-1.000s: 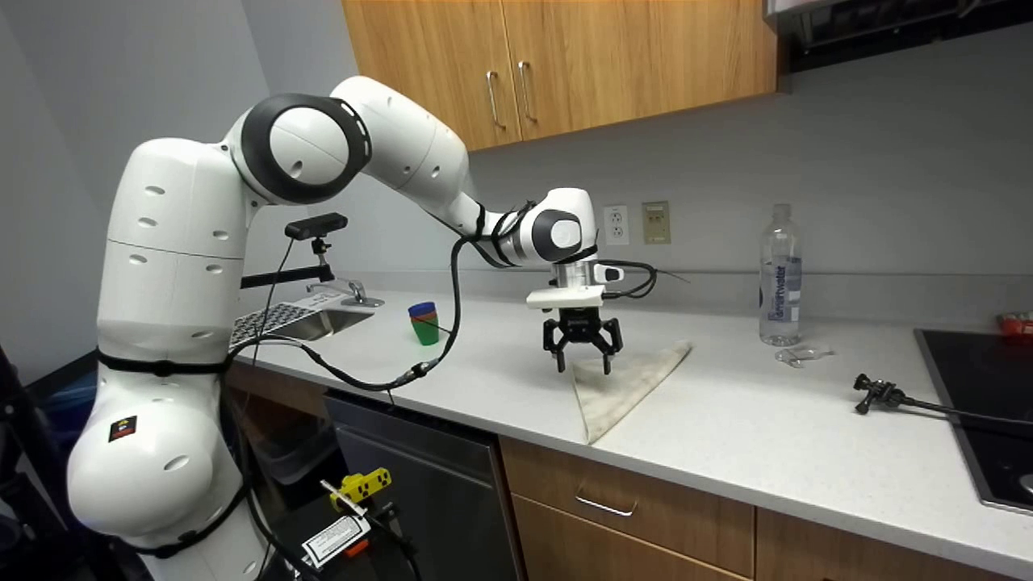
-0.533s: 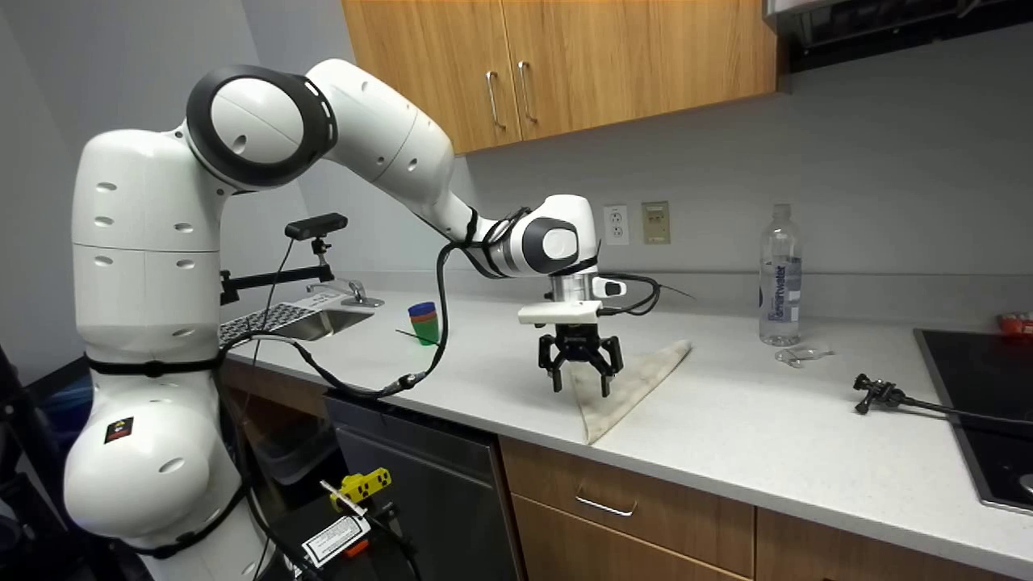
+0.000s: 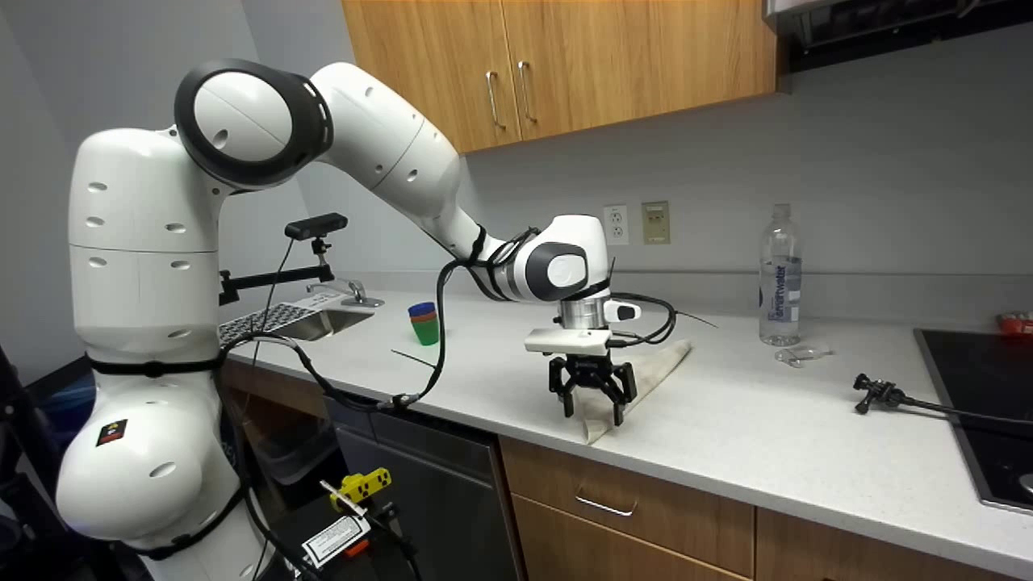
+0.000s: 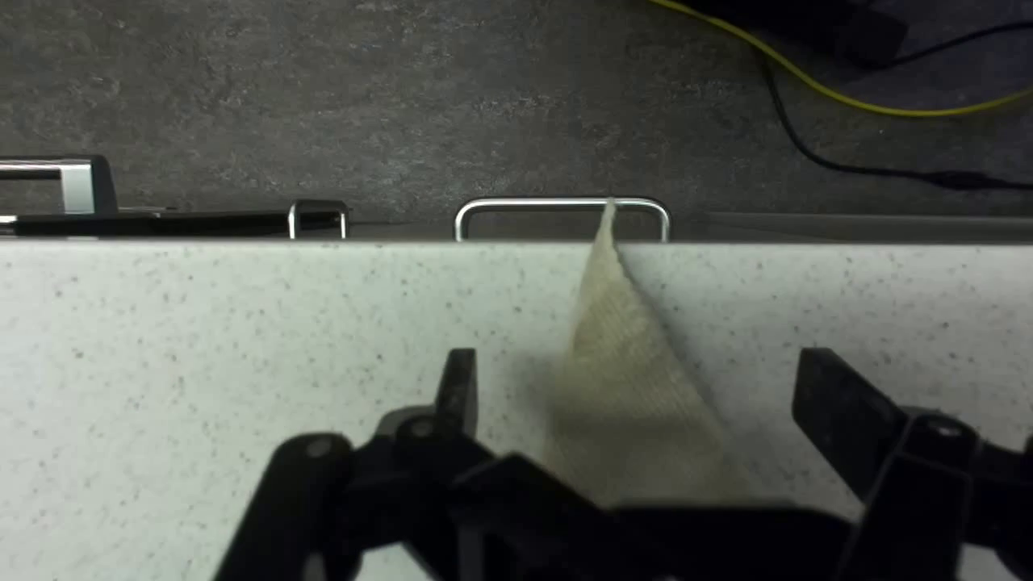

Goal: Fold the cloth diagonally

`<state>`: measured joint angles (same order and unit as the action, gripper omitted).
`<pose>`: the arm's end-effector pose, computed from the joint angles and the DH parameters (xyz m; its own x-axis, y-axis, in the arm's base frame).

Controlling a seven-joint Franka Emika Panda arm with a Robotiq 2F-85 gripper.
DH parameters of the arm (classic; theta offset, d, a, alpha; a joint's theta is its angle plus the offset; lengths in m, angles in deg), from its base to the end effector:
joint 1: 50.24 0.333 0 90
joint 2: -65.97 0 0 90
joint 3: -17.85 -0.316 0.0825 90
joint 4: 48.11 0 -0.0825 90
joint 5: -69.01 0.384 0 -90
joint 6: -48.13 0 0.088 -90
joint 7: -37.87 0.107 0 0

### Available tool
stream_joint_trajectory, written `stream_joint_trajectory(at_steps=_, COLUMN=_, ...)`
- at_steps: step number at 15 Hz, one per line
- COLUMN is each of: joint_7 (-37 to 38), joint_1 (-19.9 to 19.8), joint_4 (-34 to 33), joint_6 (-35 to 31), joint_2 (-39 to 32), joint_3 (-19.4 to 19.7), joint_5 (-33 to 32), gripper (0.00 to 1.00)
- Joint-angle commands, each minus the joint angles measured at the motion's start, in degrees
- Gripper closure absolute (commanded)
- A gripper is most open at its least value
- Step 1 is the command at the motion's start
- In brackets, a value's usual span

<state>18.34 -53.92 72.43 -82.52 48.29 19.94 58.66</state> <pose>0.5621 -0.0609 0.2604 0.9209 0.3479 -0.1755 0.3651 -0.9278 0.0763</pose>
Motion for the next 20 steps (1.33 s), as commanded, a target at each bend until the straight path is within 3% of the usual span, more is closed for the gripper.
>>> stream_joint_trajectory(at_steps=1, joint_7=0.08, joint_1=-0.93, joint_4=2.79, joint_6=-2.29, joint_2=1.59, joint_3=0.25, joint_5=-0.37, gripper=0.05)
stream_joint_trajectory(at_steps=4, joint_7=-0.14, joint_1=-1.29, joint_4=3.11, joint_6=-2.19, joint_2=1.38, joint_3=0.40, joint_5=-0.10, gripper=0.16)
stream_joint_trajectory(at_steps=6, joint_7=-0.12, joint_1=-1.37, joint_4=3.13, joint_6=-2.23, joint_2=1.28, joint_3=0.42, joint_5=-0.06, gripper=0.41)
stream_joint_trajectory(at_steps=13, joint_7=0.81, joint_1=-1.52, joint_4=2.68, joint_6=-1.81, joint_2=1.38, joint_3=0.74, joint_5=-0.09, gripper=0.96)
stream_joint_trajectory(at_steps=15, joint_7=1.49, joint_1=-1.50, joint_4=2.77, joint_6=-1.46, joint_2=1.62, joint_3=1.18, joint_5=-0.73, gripper=1.00)
stream_joint_trajectory(at_steps=20, joint_7=2.40, joint_1=-1.61, joint_4=4.17, joint_6=0.18, joint_2=2.53, joint_3=3.70, joint_5=-4.19, gripper=0.99)
